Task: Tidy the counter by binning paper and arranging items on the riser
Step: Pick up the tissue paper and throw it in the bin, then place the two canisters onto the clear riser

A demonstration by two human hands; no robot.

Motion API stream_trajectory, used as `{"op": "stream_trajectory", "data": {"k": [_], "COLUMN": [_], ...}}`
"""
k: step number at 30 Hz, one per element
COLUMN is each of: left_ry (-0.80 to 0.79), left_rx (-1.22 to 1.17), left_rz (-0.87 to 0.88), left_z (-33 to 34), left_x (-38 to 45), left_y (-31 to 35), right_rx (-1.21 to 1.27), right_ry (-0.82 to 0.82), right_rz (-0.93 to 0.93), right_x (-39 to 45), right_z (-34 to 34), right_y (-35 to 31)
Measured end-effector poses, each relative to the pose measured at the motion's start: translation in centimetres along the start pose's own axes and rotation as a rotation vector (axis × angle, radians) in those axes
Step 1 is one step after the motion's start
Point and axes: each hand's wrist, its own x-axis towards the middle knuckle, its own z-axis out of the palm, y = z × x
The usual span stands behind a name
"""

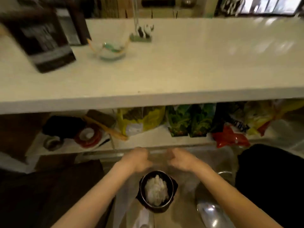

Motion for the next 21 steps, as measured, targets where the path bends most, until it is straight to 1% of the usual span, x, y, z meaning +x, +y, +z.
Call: {"op": "stream_trajectory", "data": {"k": [3,7,9,11,14,17,21], "left_ry": [0.126,0.321,0.378,0.428,0.582,0.766,0.993], "left_rx": [-0.034,-0.084,-0.107,-0.106,-0.161,-0.222,-0.228], "left_rz": [0.024,0.076,0.09,0.063,0.013,-0.024,-0.071], "left_z": [-5.8,-12.3,-15.1,-17.6,-20.4,-22.0,-23.2], "left_x": [-4.4,-10.1,-12.2,-13.9,-15.4,-16.3,-16.4], "left_y": [1.1,1.5,1.2,0.5,-1.0,-3.0,-6.5], "right_rx": [-0.054,-0.112,-0.148,-0.172,-0.179,-0.125,-0.091], "right_ry": [0.028,0.041,0.054,0.077,0.132,0.199,0.278], "right_rz": [-0.098,-0.205,-0.279,-0.338,-0.412,-0.476,-0.566], "right_x": [-3.1,-6.8,-8.0,-8.7,-8.6,-7.1,-3.9], "right_z": [-5.0,-9.7,-11.8,-13.5,-15.6,-16.6,-17.5], "right_y": [-4.4,-9.7,-12.0,-14.1,-17.1,-20.1,-24.0]}}
